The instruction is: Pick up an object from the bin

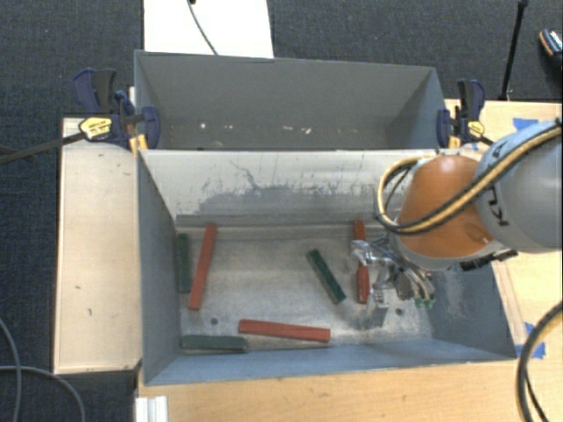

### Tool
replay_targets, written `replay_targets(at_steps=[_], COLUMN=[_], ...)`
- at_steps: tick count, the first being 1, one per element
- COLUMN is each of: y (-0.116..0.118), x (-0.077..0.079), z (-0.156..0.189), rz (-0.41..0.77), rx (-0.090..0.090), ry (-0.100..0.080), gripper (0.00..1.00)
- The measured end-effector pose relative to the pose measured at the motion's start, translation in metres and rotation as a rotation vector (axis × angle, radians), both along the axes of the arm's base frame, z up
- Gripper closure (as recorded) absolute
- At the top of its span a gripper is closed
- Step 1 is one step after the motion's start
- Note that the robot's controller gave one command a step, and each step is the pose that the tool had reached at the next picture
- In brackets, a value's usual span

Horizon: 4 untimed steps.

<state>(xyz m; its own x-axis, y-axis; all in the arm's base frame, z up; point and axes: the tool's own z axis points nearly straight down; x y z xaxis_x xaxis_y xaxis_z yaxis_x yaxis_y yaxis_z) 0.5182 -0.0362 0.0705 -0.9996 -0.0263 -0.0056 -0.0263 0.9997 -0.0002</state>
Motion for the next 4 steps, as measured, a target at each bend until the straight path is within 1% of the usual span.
replay_targets(at_steps=[1,2,3,4], y=[-0.040,0.052,-0.020,-0.103], x=[0.039,0.013,0.021,0.067], z=[0.000,0.015,-0.001,0.041], rz=[0.000,0.314,0.331,0.388], rx=[-0.001,0.002,-0.005,-0.007], ry=[0.006,0.004,0.002,0.014], gripper=[0.00,0.00,0.00,0.00])
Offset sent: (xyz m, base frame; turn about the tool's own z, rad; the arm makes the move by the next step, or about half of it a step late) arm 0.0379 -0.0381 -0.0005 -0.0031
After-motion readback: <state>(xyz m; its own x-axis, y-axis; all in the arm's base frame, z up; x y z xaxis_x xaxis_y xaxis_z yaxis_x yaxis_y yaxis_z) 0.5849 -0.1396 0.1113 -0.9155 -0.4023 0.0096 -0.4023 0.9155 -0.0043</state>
